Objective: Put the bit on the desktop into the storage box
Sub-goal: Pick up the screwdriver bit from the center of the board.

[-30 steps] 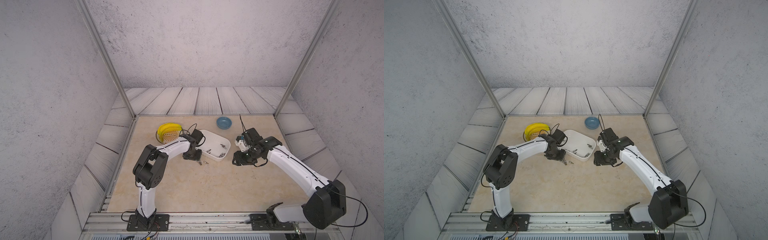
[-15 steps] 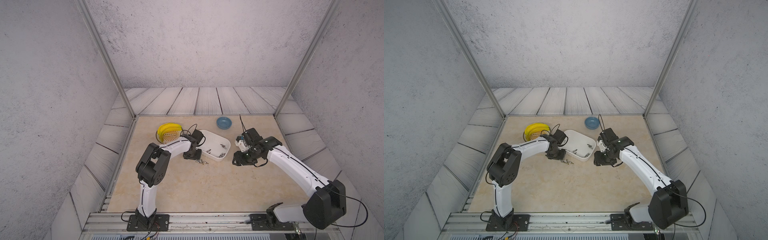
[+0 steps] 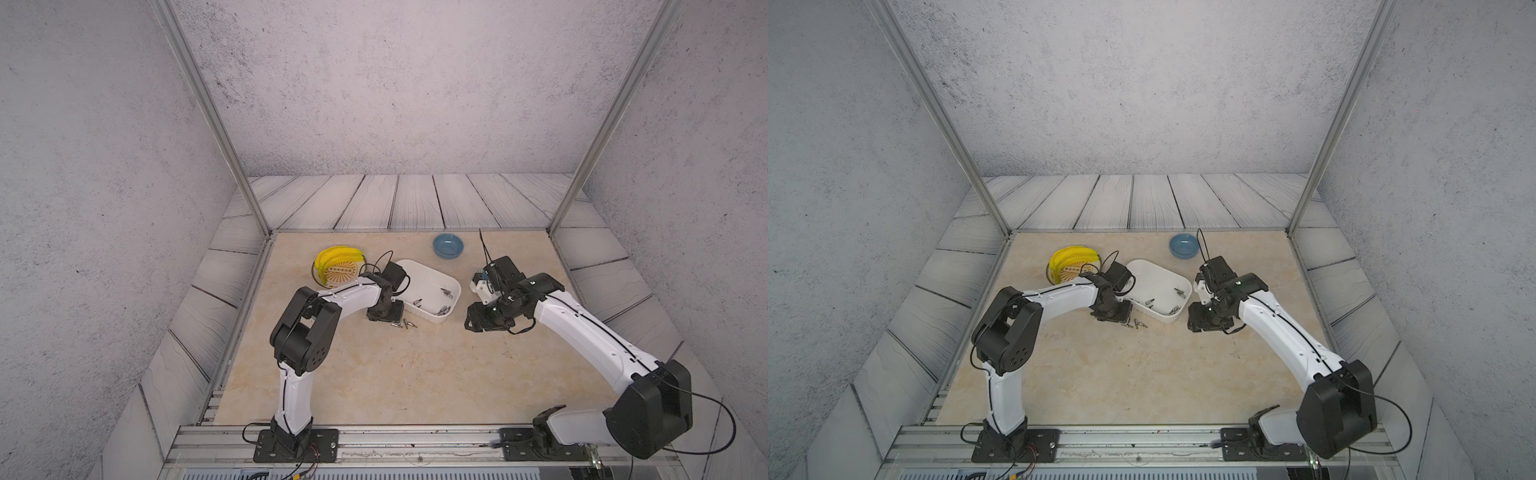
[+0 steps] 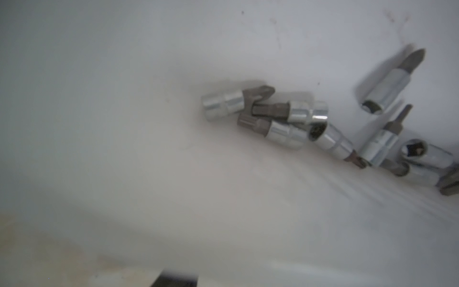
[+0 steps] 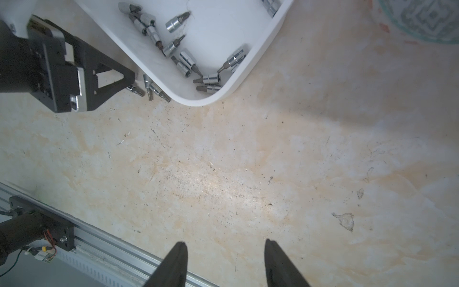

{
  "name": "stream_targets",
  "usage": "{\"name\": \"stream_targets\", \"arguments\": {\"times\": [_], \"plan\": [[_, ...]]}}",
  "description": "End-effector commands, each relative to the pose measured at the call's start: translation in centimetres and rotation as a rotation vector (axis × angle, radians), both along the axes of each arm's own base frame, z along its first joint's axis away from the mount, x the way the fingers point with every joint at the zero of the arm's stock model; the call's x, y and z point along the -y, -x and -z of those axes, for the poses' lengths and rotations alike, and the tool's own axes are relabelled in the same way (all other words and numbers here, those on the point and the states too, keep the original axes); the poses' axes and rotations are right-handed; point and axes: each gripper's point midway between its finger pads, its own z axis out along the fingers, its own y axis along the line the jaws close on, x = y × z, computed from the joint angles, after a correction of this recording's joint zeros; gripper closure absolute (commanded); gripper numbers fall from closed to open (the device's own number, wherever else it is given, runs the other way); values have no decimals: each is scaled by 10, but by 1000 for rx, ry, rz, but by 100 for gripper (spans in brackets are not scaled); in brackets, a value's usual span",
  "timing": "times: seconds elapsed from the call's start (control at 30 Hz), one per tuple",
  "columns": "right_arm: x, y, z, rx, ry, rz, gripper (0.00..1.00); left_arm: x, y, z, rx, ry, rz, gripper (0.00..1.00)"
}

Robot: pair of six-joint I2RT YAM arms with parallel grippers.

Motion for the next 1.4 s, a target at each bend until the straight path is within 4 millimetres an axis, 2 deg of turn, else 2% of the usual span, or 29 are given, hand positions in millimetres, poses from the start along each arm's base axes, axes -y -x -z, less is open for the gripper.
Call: {"name": "stream_targets", "arguments": {"times": [0.0, 0.2, 0.4, 0.9, 1.2, 1.37], "plan": [[-1, 3, -6, 7, -8, -11, 45, 5, 11, -4, -9, 13, 15, 43], [0, 3, -7, 10, -9, -9, 45, 8, 16, -6, -1, 27, 19, 43], [1, 4, -6, 9, -5, -8, 45, 10, 21, 1, -26, 11, 30, 43], [0, 5, -8, 12, -14, -9, 45, 2, 38, 9, -42, -58, 34, 44], [-2, 5, -9, 16, -19, -11, 45, -1, 42, 11, -48, -67, 30, 51], [-5, 6, -7, 10, -20, -20, 45, 0, 42, 14, -55, -71, 30, 64]]}}
